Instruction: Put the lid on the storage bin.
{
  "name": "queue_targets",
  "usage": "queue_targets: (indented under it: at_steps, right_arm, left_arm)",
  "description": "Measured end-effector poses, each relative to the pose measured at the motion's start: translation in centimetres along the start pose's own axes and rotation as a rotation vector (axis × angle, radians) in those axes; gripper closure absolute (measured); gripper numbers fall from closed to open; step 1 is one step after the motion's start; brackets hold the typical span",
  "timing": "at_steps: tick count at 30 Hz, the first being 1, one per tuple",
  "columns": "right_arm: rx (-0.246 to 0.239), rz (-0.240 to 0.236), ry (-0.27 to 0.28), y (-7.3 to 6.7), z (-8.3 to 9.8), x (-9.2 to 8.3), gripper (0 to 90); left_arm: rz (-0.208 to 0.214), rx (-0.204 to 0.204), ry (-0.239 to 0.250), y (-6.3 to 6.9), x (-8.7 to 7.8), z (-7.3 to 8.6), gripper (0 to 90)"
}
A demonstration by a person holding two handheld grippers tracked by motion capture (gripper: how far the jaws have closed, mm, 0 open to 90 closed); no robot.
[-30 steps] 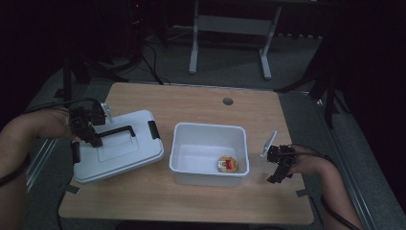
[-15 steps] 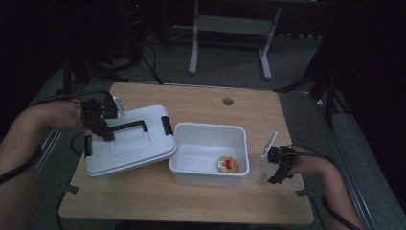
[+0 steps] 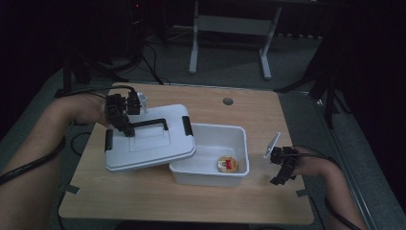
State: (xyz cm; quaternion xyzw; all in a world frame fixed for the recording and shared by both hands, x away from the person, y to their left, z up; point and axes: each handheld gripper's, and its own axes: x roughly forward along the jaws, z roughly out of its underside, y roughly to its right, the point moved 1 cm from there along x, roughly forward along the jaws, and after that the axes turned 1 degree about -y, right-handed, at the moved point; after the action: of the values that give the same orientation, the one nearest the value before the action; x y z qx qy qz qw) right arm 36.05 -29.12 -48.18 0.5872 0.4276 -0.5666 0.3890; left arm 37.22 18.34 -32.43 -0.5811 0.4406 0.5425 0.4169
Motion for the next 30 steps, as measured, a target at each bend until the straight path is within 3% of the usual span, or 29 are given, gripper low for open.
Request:
queue_targets:
  at_steps: [30]
  right_arm:
    - [0.026,-0.007,0.006,-0.1,1.7,0.0,13.9]
  left_arm:
    - [0.013,0.194,0.013,1.7,0.2,-11.4,83.5]
